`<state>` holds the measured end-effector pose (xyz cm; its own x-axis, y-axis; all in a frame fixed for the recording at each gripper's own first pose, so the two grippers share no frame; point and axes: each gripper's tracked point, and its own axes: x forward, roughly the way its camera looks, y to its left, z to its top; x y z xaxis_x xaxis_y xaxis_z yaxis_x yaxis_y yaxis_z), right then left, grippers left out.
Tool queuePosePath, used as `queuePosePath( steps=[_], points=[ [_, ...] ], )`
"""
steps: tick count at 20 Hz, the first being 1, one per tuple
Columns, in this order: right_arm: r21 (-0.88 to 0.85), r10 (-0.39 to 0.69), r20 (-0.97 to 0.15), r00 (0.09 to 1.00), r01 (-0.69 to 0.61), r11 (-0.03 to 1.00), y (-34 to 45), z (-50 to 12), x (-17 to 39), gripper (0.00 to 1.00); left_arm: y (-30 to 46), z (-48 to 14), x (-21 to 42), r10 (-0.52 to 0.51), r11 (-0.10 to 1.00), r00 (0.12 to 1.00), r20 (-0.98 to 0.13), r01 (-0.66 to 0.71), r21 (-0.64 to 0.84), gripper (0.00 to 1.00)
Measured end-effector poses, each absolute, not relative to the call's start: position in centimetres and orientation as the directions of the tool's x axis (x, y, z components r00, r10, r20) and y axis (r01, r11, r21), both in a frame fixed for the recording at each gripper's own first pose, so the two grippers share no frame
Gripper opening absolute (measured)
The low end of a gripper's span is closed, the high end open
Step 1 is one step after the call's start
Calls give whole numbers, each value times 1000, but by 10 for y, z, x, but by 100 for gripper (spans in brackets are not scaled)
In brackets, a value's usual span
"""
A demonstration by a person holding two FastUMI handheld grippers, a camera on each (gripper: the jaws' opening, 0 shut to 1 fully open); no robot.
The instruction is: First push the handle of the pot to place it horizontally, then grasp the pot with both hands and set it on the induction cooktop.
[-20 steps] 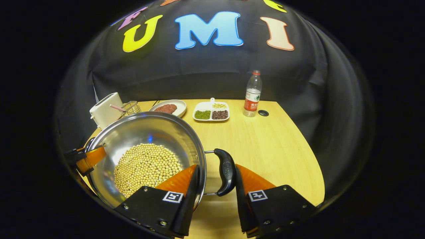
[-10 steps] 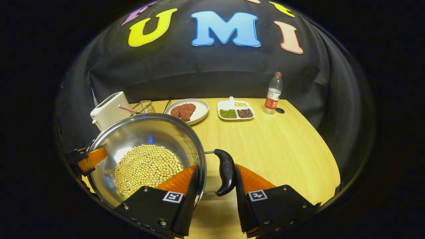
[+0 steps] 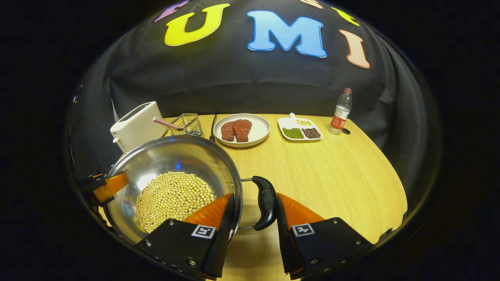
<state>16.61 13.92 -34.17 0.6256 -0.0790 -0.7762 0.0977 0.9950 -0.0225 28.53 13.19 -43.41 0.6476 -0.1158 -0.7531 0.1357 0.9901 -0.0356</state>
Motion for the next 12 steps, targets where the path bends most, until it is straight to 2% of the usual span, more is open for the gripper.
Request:
queuePosePath(
  steps=[1, 2, 4, 5, 8, 10, 11, 12],
  points=[
    [-24, -76, -774, 629, 90, 996, 143, -341, 167, 57, 135, -435, 285, -113, 991, 654, -748, 125, -41, 67],
    [-24, -73, -770, 633, 86, 996, 146, -343, 170, 57, 138, -435, 287, -111, 992, 658, -745, 116, -45, 63],
    [-15, -67, -774, 630, 88, 996, 150, -345, 171, 57, 143, -433, 284, -105, 993, 665, -739, 109, -43, 65],
    [-5, -60, -774, 630, 89, 996, 151, -346, 172, 57, 145, -434, 284, -101, 993, 669, -737, 107, -39, 70],
    [36, -10, -766, 643, 59, 998, 156, -343, 175, 58, 151, -422, 286, -85, 996, 705, -704, 76, -44, 70],
    [35, 2, -705, 709, 33, 999, 151, -322, 184, 68, 154, -400, 294, -59, 998, 760, -647, 56, -25, 90],
    [25, -3, -680, 733, 27, 999, 145, -312, 185, 83, 153, -385, 294, -54, 998, 782, -621, 59, -12, 100],
    [23, 1, -655, 756, 19, 1000, 139, -299, 184, 98, 149, -372, 295, -55, 998, 800, -597, 68, -1, 98]
  ],
)
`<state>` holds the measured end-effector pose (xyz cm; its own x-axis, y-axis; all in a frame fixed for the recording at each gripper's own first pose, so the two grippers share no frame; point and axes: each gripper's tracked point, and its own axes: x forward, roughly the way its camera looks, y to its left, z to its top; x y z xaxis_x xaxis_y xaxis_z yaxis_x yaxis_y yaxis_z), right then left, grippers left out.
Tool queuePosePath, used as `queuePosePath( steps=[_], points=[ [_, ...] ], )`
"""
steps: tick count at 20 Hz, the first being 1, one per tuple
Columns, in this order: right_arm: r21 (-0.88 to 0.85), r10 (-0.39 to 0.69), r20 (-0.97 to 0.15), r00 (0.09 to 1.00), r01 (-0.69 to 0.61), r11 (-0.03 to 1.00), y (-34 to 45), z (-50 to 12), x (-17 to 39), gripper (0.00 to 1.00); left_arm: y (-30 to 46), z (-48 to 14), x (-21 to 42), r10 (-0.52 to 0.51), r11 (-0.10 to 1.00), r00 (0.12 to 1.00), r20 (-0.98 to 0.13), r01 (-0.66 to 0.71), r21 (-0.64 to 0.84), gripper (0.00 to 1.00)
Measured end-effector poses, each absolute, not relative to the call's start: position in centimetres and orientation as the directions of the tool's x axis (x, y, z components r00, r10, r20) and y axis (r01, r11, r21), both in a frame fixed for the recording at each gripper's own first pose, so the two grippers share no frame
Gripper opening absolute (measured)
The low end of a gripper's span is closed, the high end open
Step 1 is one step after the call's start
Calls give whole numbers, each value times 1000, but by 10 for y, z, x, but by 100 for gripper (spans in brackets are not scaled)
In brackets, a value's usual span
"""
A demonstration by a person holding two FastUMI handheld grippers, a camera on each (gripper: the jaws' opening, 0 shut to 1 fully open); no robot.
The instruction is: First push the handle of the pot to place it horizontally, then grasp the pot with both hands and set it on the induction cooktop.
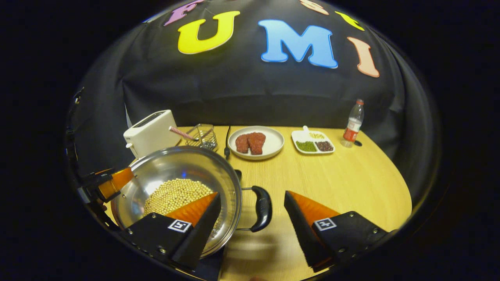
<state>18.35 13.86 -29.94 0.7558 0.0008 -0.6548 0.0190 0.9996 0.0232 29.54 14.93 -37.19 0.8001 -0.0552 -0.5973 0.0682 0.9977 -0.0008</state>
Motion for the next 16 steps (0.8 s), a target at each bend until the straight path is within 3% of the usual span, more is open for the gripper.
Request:
queuePosePath(
  steps=[7, 14, 16],
  points=[
    [15, 7, -471, 882, 0, 1000, 60, -207, 156, 97, 72, -248, 256, -86, 996, 909, -407, 69, -55, 100],
    [21, 51, -272, 961, -47, 999, -29, -115, 99, 97, -30, -139, 177, -72, 996, 966, -249, 54, -76, 94],
    [30, 60, -234, 970, -54, 998, -53, -96, 82, 97, -57, -112, 148, -68, 996, 976, -209, 55, -69, 99]
  ],
)
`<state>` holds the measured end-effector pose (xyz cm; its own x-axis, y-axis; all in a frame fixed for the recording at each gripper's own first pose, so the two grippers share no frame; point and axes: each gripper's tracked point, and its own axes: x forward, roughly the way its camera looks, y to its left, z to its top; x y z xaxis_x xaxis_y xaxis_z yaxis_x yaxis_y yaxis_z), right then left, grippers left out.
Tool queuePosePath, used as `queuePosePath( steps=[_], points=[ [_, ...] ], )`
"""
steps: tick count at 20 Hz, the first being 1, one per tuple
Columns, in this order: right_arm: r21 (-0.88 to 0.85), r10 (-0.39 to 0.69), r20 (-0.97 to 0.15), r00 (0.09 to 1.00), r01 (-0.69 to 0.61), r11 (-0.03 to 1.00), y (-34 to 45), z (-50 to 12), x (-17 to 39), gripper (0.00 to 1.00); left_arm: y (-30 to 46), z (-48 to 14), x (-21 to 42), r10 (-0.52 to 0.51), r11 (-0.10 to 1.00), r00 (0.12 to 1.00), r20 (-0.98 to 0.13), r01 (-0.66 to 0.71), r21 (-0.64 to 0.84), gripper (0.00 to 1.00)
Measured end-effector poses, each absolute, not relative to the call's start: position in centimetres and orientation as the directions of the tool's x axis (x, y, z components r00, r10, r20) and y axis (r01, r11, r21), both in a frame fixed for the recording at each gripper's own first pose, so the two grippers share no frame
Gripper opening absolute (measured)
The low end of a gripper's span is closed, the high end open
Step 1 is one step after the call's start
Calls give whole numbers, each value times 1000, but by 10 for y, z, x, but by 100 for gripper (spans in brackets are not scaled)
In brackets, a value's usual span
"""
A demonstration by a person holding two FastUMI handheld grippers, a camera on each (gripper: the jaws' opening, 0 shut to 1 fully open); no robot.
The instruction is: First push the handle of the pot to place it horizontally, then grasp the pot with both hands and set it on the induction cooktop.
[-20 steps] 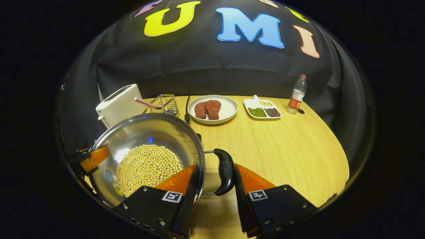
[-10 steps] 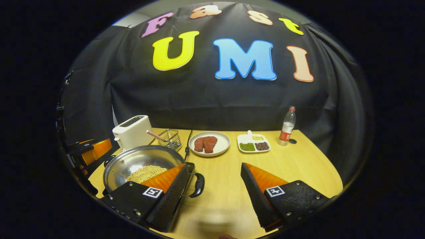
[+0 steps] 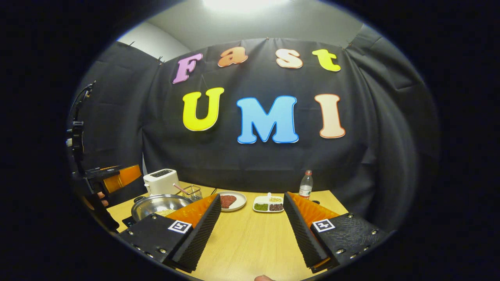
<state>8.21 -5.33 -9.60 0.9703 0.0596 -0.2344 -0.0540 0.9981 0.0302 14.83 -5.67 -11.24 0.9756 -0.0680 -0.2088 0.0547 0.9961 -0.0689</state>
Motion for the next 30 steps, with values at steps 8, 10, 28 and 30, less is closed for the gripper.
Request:
queuePosePath(
  steps=[8, 10, 28, 30],
  points=[
    [39, 78, -122, 990, -73, 997, -101, -42, 36, 96, -122, -39, 64, -106, 994, 988, -113, 104, -29, 99],
    [43, 81, -101, 992, -77, 996, -97, -34, 29, 97, -126, -34, 53, -123, 992, 987, -101, 121, -27, 99],
    [64, -19, -30, 999, 21, 998, -86, 7, -4, 96, -107, -10, 29, -185, 982, 981, -55, 182, -60, 99],
    [59, -29, -19, 999, 30, 998, -88, 11, -4, 96, -104, -10, 30, -186, 981, 981, -50, 183, -64, 99]
  ],
)
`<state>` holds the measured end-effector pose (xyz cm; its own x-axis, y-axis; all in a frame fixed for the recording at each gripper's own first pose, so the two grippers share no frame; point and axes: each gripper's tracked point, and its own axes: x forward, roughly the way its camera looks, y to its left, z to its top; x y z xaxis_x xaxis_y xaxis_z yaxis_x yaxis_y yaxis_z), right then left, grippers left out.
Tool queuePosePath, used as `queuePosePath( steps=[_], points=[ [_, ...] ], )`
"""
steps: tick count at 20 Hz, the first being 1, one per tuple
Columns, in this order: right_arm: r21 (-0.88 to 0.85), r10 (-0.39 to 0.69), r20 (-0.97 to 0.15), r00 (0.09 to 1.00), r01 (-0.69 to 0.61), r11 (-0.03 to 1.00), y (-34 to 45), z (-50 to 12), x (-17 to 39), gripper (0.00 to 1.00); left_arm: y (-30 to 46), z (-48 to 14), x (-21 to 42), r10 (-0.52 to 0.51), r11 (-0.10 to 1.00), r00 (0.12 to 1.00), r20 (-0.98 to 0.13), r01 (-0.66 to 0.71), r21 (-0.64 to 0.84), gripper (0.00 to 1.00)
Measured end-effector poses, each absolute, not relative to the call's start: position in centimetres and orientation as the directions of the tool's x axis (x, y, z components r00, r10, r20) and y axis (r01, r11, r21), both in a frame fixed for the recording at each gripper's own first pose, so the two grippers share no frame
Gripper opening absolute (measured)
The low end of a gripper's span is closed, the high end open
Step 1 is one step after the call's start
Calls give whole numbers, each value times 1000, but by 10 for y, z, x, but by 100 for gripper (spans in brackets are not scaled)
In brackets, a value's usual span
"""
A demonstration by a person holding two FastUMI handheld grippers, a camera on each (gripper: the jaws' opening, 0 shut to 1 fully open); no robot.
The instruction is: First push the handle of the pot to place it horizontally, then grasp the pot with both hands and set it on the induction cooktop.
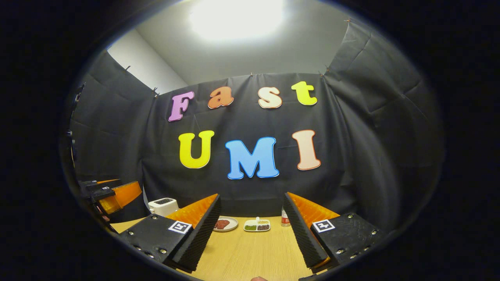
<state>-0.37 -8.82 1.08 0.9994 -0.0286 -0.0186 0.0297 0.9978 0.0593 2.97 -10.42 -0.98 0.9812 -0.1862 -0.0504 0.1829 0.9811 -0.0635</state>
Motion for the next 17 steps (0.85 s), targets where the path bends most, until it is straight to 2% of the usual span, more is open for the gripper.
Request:
queuePosePath(
  steps=[17],
  points=[
    [39, -31, 12, 999, 30, 999, -84, 25, -6, 96, -100, 3, 28, -190, 981, 981, -26, 189, -47, 99]
  ],
)
